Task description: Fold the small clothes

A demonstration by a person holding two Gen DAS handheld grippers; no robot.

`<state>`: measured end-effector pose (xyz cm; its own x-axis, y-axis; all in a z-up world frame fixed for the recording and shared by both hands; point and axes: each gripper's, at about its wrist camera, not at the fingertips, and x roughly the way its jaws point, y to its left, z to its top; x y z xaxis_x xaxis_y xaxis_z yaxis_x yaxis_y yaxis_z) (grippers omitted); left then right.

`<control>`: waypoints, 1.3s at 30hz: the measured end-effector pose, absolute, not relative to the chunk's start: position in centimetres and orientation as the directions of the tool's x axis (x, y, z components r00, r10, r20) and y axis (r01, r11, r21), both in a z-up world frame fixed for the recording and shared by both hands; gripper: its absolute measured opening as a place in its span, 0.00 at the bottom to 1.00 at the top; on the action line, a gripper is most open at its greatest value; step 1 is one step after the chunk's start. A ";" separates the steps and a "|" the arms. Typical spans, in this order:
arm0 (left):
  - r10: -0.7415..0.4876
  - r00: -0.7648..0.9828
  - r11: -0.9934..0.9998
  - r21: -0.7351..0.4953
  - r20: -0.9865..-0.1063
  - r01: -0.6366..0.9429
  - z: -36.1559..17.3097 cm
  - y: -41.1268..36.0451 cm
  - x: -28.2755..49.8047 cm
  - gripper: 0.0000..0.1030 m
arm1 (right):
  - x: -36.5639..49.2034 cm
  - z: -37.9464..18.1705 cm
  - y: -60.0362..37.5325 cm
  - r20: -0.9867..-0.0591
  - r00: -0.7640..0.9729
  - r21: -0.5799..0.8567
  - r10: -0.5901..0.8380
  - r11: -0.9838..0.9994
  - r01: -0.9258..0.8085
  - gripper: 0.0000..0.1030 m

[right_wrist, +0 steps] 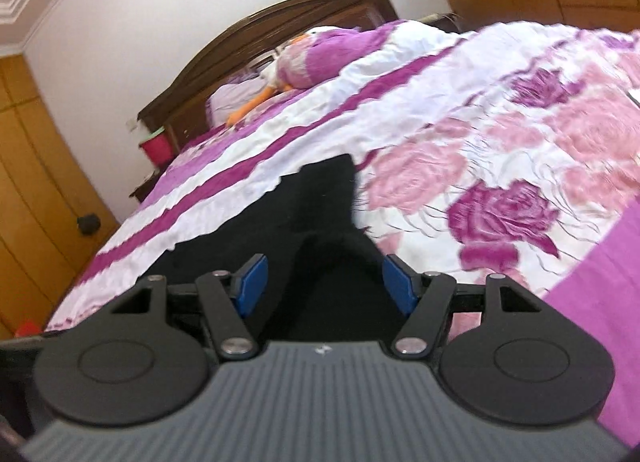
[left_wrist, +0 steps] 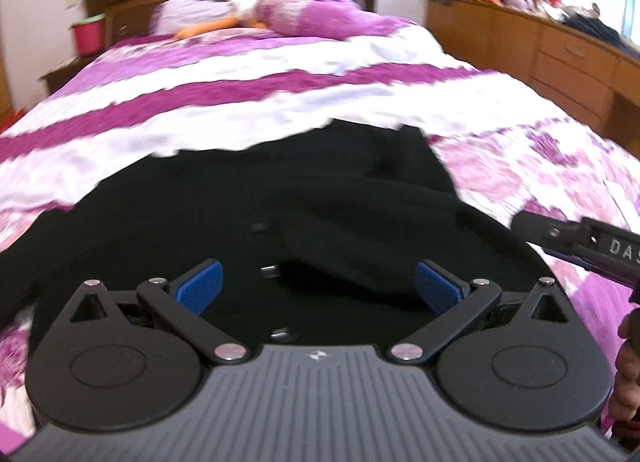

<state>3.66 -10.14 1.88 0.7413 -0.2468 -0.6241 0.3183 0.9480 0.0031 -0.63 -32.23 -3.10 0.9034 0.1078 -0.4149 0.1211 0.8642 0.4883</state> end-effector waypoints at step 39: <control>0.067 0.806 0.998 0.044 -0.588 -0.050 -0.9 1.4 8.2 0.07 | -0.9 -4.3 -31.8 -0.467 0.876 0.430 0.121 0.897 0.106 0.65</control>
